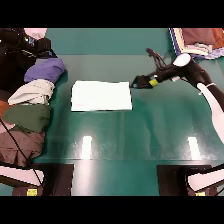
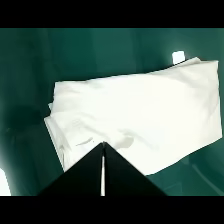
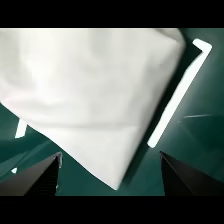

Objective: Fold the shirts.

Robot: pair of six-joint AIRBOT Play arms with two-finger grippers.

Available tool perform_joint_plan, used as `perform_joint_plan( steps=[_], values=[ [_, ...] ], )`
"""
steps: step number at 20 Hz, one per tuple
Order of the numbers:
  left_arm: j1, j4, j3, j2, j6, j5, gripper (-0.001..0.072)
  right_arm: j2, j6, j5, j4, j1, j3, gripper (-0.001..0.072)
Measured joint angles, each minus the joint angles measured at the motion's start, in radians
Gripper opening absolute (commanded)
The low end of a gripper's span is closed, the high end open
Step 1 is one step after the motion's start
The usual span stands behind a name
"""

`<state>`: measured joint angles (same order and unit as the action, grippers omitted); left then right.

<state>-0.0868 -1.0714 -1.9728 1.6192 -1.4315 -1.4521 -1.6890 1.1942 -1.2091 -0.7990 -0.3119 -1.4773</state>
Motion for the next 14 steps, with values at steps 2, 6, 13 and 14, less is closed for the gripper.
perform_joint_plan(
  steps=[2, 6, 13, 14],
  values=[
    [0.0, 0.003, 0.006, -0.001, 0.0, 0.001, 0.0024, -0.017, 0.004, -0.008, 0.054, 0.054, 0.059, 0.0629],
    [0.0, 0.003, 0.011, -0.001, 0.0, 0.003, 0.0024, -0.114, 0.007, -0.018, 0.122, 0.059, 0.062, 0.0613],
    [0.0, 0.005, 0.011, -0.001, 0.0, 0.003, 0.0024, -0.314, 0.021, -0.061, 0.255, -0.068, -0.108, 0.0362],
    [0.0, 0.005, 0.011, -0.001, 0.0, 0.002, 0.0024, -0.332, 0.024, -0.061, 0.255, -0.084, -0.126, 0.0218]
  ],
)
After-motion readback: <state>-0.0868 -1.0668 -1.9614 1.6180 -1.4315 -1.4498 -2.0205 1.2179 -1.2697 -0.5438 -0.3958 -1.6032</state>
